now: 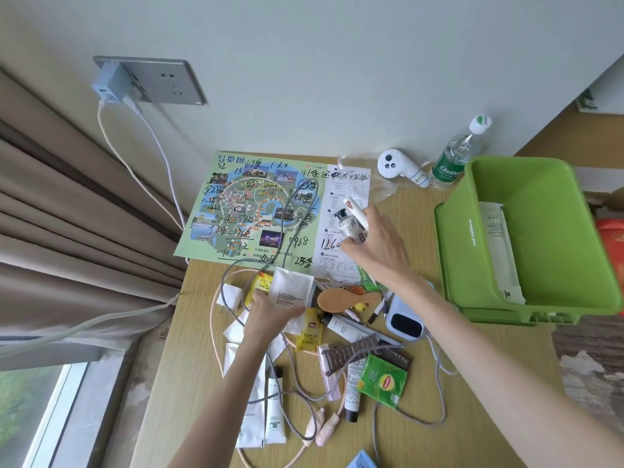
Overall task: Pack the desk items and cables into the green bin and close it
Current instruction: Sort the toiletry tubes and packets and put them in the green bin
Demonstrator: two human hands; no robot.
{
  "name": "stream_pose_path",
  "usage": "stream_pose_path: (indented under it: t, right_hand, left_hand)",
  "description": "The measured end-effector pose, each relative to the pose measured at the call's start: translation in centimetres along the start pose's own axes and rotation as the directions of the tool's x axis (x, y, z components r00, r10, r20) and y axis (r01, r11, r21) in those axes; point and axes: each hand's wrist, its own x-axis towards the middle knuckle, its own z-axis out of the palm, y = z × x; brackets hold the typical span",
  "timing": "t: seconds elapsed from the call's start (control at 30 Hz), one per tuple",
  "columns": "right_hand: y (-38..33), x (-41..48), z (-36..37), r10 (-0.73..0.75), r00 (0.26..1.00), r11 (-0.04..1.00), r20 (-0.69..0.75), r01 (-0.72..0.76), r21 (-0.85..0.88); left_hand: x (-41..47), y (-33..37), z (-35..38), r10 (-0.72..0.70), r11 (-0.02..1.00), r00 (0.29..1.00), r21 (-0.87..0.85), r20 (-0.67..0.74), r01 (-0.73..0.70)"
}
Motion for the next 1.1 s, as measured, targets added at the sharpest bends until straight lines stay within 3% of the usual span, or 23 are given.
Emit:
stream_pose_path:
  t: [0.07, 0.13, 0.23, 0.27, 0.43, 0.53, 0.6, 0.7, 0.87, 1.1]
  right_hand:
    - [0.7, -1.7, -0.9, 0.139, 0.968, 0.92, 0.209, -0.204, 0.335]
    - [1.4, -3.6, -1.6, 0.184, 0.905, 0.709, 0.384, -0.393, 0.586]
    - [2.5, -6.3, -1.9, 0.154, 0.812, 0.407, 0.563, -0.571, 0.713]
    - [2.8, -7.0, -1.8, 0.153, 0.793, 0.403, 0.589, -0.594, 0.696]
    - [4.0, -10.6, -0.6, 0.158, 0.793, 0.732, 0.589, -0.494, 0.469]
    - [4.8, -12.8, 0.7, 0.101, 0.845, 0.979, 0.526, -0.177, 0.097]
    - [5.2, -13.9, 1.4, 0.02, 0.884, 0.997, 0.467, 0.017, -0.074]
    - [5.3, -14.8, 2.3, -0.073, 0.912, 0.973, 0.403, 0.155, -0.173]
    - [4.9, -14.4, 2.4, -0.051, 0.937, 0.96, 0.346, 0.141, -0.242]
    - [4.7, -14.1, 1.9, -0.009, 0.979, 0.953, 0.206, 0.071, -0.296]
  left_hand:
    - [0.1, 0.2, -0.1, 0.004, 0.997, 1.0, 0.078, 0.001, -0.004]
    - [0.2, 0.4, -0.3, 0.022, 0.989, 1.0, 0.147, 0.019, -0.025]
    - [0.4, 0.8, -0.4, 0.012, 0.989, 0.999, 0.143, 0.049, -0.019]
    - [0.4, 0.9, -0.4, 0.003, 0.992, 0.999, 0.128, 0.053, -0.01]
    - [-0.5, 1.3, 0.4, -0.026, 0.997, 0.998, 0.078, 0.049, 0.022]
    - [-1.0, 1.3, 0.5, 0.033, 0.996, 0.999, 0.086, 0.025, -0.035]
    - [-1.3, 1.3, 0.0, 0.068, 0.997, 0.998, 0.027, 0.006, -0.068]
    - [-1.8, 1.3, -1.5, 0.129, 0.984, 0.992, -0.122, 0.005, -0.127]
    - [-2.2, 0.8, -3.9, 0.306, 0.913, 0.95, -0.302, 0.058, -0.276]
    - [-3.5, -0.2, -4.6, 0.3, 0.872, 0.94, -0.446, 0.161, -0.202]
